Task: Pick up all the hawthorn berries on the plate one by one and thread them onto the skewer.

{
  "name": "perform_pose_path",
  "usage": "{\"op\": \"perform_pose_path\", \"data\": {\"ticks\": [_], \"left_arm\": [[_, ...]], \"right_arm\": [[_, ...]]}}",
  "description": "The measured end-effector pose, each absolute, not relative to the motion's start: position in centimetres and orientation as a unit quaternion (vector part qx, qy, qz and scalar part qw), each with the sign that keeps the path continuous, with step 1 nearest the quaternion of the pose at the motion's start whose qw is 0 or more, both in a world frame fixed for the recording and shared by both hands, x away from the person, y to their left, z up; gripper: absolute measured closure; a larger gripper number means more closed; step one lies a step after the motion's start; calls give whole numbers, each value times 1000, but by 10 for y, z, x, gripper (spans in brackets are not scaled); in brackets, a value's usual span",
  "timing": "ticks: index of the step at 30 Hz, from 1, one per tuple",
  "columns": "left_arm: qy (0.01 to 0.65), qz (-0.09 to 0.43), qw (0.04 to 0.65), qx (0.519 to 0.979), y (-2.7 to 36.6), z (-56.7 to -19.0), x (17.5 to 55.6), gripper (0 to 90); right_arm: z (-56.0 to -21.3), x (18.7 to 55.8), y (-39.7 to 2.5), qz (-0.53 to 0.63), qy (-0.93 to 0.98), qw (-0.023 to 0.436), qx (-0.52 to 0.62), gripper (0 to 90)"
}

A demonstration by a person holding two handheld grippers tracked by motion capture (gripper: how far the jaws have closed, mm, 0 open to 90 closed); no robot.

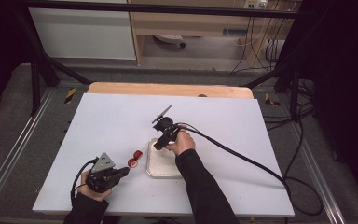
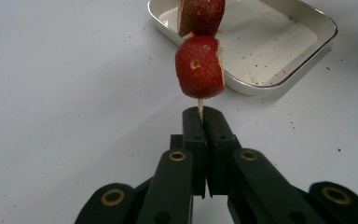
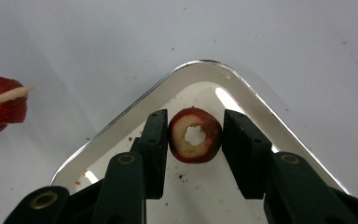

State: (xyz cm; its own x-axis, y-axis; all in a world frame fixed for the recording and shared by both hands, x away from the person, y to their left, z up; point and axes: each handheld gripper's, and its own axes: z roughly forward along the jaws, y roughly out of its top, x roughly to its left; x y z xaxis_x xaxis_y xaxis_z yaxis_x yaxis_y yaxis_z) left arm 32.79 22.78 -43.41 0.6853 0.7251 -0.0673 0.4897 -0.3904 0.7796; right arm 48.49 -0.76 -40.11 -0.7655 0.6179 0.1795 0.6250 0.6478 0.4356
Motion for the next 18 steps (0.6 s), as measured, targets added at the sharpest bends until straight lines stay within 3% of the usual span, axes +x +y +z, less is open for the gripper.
{"op": "perform_pose_path", "data": {"ticks": [18], "left_arm": [[357,156,414,822,214,-431,319,886]], "right_arm": [[-392,445,-71,-377,-832,37,-406,620]]}}
